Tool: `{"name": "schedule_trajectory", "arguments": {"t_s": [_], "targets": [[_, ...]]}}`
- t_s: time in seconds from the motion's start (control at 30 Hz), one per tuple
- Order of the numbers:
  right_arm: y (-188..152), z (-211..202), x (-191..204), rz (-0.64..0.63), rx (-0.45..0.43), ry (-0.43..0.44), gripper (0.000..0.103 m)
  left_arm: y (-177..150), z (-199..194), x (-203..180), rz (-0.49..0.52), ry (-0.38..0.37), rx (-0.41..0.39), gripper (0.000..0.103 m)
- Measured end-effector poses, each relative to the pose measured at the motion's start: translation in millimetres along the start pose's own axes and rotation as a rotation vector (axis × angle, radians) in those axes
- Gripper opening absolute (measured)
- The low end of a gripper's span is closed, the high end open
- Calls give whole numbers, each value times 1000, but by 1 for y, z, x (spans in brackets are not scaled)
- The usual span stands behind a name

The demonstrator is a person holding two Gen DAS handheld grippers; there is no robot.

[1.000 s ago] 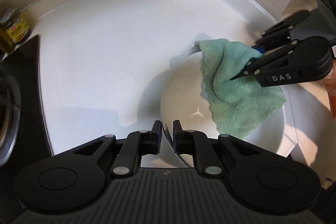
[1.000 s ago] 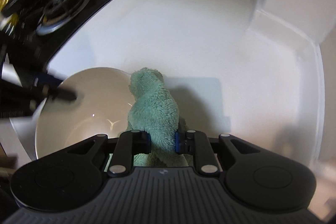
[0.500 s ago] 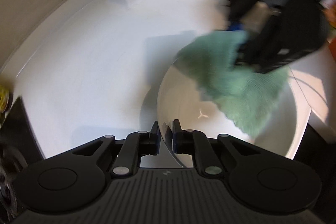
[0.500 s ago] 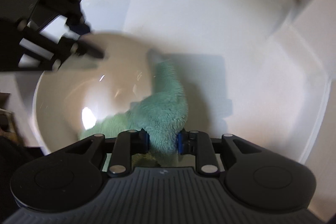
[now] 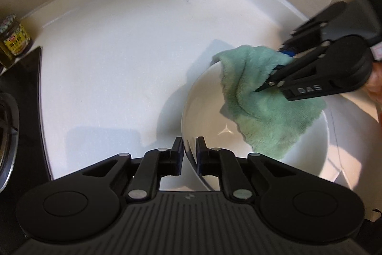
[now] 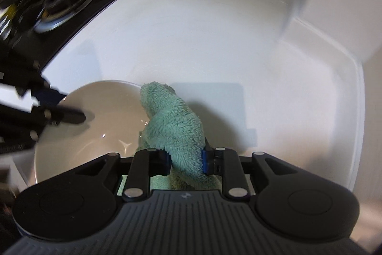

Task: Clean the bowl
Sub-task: 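Scrub the bowl interior with the towel in the right gripper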

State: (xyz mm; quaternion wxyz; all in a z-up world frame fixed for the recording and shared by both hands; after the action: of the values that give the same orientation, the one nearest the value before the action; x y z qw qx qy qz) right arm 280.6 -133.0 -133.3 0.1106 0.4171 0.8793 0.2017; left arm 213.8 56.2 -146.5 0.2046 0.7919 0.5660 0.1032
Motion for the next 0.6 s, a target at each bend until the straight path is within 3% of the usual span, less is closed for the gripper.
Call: {"name": "schedule_trajectory", "arguments": {"t_s": [0.07,0.2,0.3,0.4,0.5,0.6], "targets": [[-7,-2,2,2,7,-21,19,11,8,6,65,18,1,9],[-19,-6,9,-153,106,24,19,26,25,3,181,-33,20,9],[-8,0,7,-219,173,68,20,32,29,0,299,-47,33,10],[9,9,7,-287,175,44,20,38,32,1,353,-34,42,12],[24,16,11,-355,129,-6,22,43,33,8,359,-37,44,13],[28,17,8,-336,108,-2,21,45,33,17,272,-43,35,12]]}}
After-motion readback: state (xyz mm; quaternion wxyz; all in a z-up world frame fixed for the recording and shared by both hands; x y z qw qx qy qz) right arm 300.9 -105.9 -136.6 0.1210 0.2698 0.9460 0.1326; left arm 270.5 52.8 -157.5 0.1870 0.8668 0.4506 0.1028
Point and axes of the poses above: each gripper's, at about its wrist camera, not at the fingertips, and z roughly the way its jaws point, x to its left, y to its top, the point moved 5 cm from there along z, roughly the way its jaws point, and after that the axes turned 3 degrees about -y, right-handed, at the moved point
